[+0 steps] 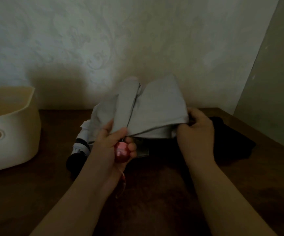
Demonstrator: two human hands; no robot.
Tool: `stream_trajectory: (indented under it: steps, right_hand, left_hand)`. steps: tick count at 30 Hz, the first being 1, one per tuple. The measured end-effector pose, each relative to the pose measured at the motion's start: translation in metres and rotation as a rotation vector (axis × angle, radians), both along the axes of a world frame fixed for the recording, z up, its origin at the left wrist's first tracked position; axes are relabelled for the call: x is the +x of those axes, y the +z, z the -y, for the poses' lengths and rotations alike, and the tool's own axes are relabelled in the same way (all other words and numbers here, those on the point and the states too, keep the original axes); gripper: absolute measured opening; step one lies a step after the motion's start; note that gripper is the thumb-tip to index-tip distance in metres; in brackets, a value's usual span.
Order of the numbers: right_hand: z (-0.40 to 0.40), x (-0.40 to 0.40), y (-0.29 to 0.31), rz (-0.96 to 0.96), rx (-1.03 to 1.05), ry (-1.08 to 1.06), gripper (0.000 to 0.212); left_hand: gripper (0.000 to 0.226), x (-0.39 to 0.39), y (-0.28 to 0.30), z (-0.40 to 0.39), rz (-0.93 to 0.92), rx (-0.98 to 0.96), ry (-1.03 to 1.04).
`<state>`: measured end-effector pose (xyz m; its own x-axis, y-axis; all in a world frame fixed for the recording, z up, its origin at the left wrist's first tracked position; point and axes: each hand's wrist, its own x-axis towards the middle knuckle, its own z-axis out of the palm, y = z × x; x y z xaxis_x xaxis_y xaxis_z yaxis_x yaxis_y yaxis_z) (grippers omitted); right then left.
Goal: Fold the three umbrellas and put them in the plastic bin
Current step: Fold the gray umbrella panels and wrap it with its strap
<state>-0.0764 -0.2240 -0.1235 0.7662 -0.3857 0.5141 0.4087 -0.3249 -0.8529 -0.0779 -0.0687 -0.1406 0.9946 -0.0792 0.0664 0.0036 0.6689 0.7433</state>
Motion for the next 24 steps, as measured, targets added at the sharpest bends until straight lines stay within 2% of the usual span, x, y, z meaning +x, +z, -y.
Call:
stream_trajectory:
  steps: [3, 6, 10, 13, 15, 17, 18, 21, 22, 24]
  right_hand:
    - [-0.005, -0.013, 0.008, 0.104, -0.030, -0.003, 0.022]
    - [-0.008, -0.012, 0.007, 0.101, -0.033, -0.019, 0.014]
    - [-0.005, -0.004, 0.000, -0.033, -0.046, -0.146, 0.017]
    - [-0.004, -0.003, -0.001, -0.128, -0.346, -0.228, 0.021]
    - [-0.001, -0.002, 0.001, -0.222, -0.450, -0.203, 0.029]
    - [0.000, -0.001, 0.004, -0.241, -0.358, -0.064, 0.031]
    - [0.000, -0.001, 0.006, -0.234, -0.276, 0.037, 0.029]
    - [-0.006, -0.002, 0.004, -0.185, -0.142, 0.263, 0.029]
    - [-0.007, -0.001, 0.002, -0.154, -0.155, 0.264, 0.028]
    - [-0.008, 0.001, 0.000, -0.082, -0.150, 0.200, 0.023]
  left_hand:
    - [0.053, 0.006, -0.006, -0.003, 0.021, 0.115, 0.105]
    - [0.055, 0.011, -0.006, -0.009, 0.011, 0.097, 0.180]
    - [0.047, 0.010, -0.003, -0.012, 0.035, -0.007, 0.202]
    - [0.026, 0.009, 0.001, -0.014, 0.007, -0.155, 0.122]
    - [0.017, 0.009, 0.002, -0.017, -0.021, -0.250, 0.051]
    - [0.012, 0.010, 0.002, -0.022, -0.025, -0.313, 0.005]
    - [0.020, 0.010, 0.003, -0.025, -0.020, -0.345, -0.021]
    - [0.071, 0.011, 0.005, -0.033, 0.018, -0.462, -0.080]
    - [0.079, 0.012, 0.006, -0.034, 0.033, -0.475, -0.092]
    - [0.074, 0.011, 0.007, -0.031, 0.023, -0.441, -0.090]
